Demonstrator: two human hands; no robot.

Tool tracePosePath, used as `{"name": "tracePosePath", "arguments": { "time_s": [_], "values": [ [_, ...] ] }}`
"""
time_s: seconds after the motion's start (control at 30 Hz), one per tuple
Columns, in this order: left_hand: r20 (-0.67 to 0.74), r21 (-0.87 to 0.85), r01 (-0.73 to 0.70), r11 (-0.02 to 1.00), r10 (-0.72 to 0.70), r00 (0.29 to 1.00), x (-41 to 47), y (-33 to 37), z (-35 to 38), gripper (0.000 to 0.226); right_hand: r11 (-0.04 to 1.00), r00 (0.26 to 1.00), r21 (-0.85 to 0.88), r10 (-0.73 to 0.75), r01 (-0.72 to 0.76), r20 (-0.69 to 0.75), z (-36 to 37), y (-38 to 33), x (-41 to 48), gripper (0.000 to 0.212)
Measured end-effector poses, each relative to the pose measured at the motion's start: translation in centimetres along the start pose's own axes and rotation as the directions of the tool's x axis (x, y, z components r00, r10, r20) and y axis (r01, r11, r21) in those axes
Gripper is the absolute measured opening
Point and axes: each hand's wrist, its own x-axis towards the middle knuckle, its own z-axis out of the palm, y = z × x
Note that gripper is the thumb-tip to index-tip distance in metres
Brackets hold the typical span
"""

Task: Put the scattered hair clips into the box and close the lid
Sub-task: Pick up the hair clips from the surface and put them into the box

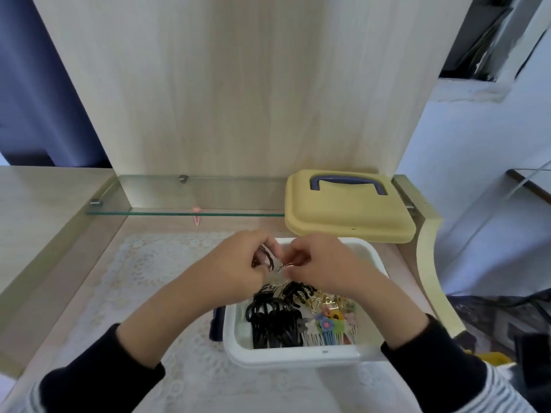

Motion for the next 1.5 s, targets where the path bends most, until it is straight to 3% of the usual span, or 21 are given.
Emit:
{"name": "tracePosePath", "arguments": {
  "time_s": [0.13,0.27,0.5,0.9,0.97,1.07,1.13,1.2,1.27,1.37,1.5],
  "values": [
    [-0.007,0.308,0.016,0.951,-0.015,1.0,0.7,0.5,1.1,0.026,0.997,0.998,-0.075,-0.03,0.026,-0.054,1.5,0.3,0.6,0.015],
    [0.006,0.496,-0.009,0.868,0.007,1.0,1.2,0.6,1.8,0.028,0.991,0.996,-0.131,-0.042,0.031,-0.084,1.9,0.7,0.7,0.019],
    [0.025,0.683,-0.066,0.727,0.067,0.997,1.3,0.7,2.5,0.032,0.992,0.997,-0.128,-0.029,0.019,-0.077,1.6,1.1,0.7,0.029],
    [0.129,0.833,-0.084,0.547,-0.044,0.991,2.1,0.7,3.8,0.031,0.994,0.996,-0.091,-0.058,0.052,-0.063,1.5,1.6,0.5,0.022],
    [0.117,0.807,-0.076,0.585,-0.032,0.993,2.1,0.7,3.8,0.035,0.997,0.997,-0.059,-0.045,0.041,-0.069,1.3,1.7,0.4,0.021],
    [-0.022,0.651,-0.102,0.753,0.153,0.988,1.4,0.5,2.7,0.032,0.999,0.997,-0.042,-0.033,0.03,-0.075,0.6,2.0,0.2,0.017],
    [-0.199,0.445,-0.222,0.868,0.337,0.92,0.7,-0.3,1.3,0.028,0.999,0.996,-0.034,-0.025,0.022,-0.089,-0.2,2.1,-0.2,0.017],
    [-0.395,0.25,-0.321,0.914,0.399,0.828,0.2,-1.4,-0.2,0.027,0.999,0.994,-0.011,-0.043,0.042,-0.098,-1.2,2.2,-0.8,0.02],
    [-0.549,0.072,-0.315,0.946,0.302,0.779,0.0,-3.2,-1.1,0.027,0.996,0.99,0.032,-0.075,0.079,-0.119,-2.3,2.5,-1.5,0.022],
    [-0.603,-0.143,-0.183,0.973,0.061,0.796,0.8,-6.8,-1.5,0.036,0.985,0.952,0.084,-0.123,0.152,-0.28,-3.8,3.6,-2.7,0.017],
    [-0.587,-0.137,0.024,0.99,-0.1,0.803,4.1,-12.5,-0.7,0.025,0.958,0.844,0.177,-0.102,0.227,-0.527,-4.5,5.7,-4.0,0.012]
  ]
}}
